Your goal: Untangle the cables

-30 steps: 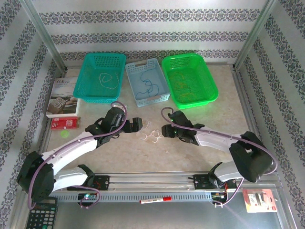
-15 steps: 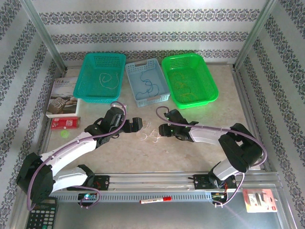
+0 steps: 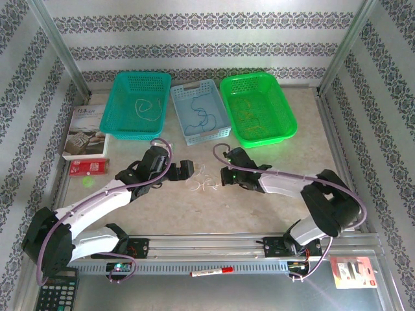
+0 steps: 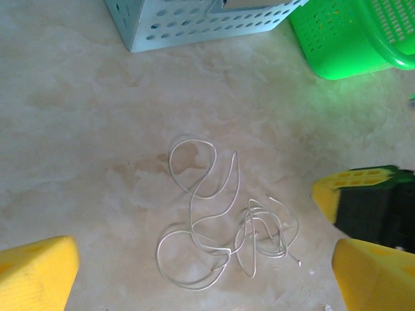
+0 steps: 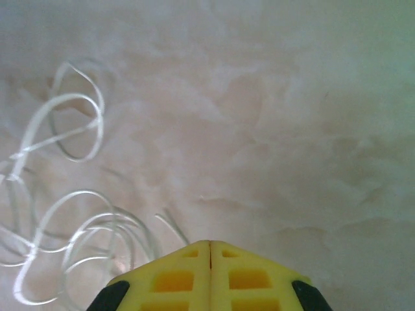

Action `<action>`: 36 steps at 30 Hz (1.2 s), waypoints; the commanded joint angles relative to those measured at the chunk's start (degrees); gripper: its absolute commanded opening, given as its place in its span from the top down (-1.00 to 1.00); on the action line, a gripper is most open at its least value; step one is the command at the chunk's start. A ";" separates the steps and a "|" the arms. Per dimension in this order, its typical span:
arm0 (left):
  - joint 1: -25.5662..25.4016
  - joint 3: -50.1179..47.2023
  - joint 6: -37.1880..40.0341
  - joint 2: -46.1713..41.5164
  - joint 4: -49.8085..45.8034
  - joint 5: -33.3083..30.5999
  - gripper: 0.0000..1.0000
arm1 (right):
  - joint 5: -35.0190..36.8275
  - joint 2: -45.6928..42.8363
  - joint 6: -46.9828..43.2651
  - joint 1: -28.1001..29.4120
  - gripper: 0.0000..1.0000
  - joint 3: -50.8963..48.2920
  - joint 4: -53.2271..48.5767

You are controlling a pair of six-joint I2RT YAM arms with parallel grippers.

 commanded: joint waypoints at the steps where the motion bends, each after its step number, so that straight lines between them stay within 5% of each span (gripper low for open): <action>1: 0.84 -0.32 0.63 1.09 1.09 1.30 -1.00 | -0.70 -4.48 1.18 -0.29 0.99 -0.64 -1.44; 6: 0.85 2.35 3.31 8.02 3.04 4.64 -0.81 | -0.64 -8.12 2.89 -0.74 0.39 -1.23 -2.56; 11: 0.69 8.63 6.39 18.15 2.58 8.81 -0.42 | -0.70 -11.43 4.17 -1.74 0.09 -3.02 -3.23; 26: -0.81 16.93 8.47 33.86 3.37 11.33 -0.01 | -1.23 -21.10 6.64 -4.55 -0.08 -7.62 -4.81; 34: -0.90 17.78 9.02 32.03 2.92 10.51 1.00 | -4.51 -21.50 7.37 -4.52 -0.07 -6.59 -4.06; 36: -0.90 17.73 9.43 28.80 1.86 10.56 1.00 | -5.75 -21.39 7.44 -4.51 -0.08 -5.95 -3.45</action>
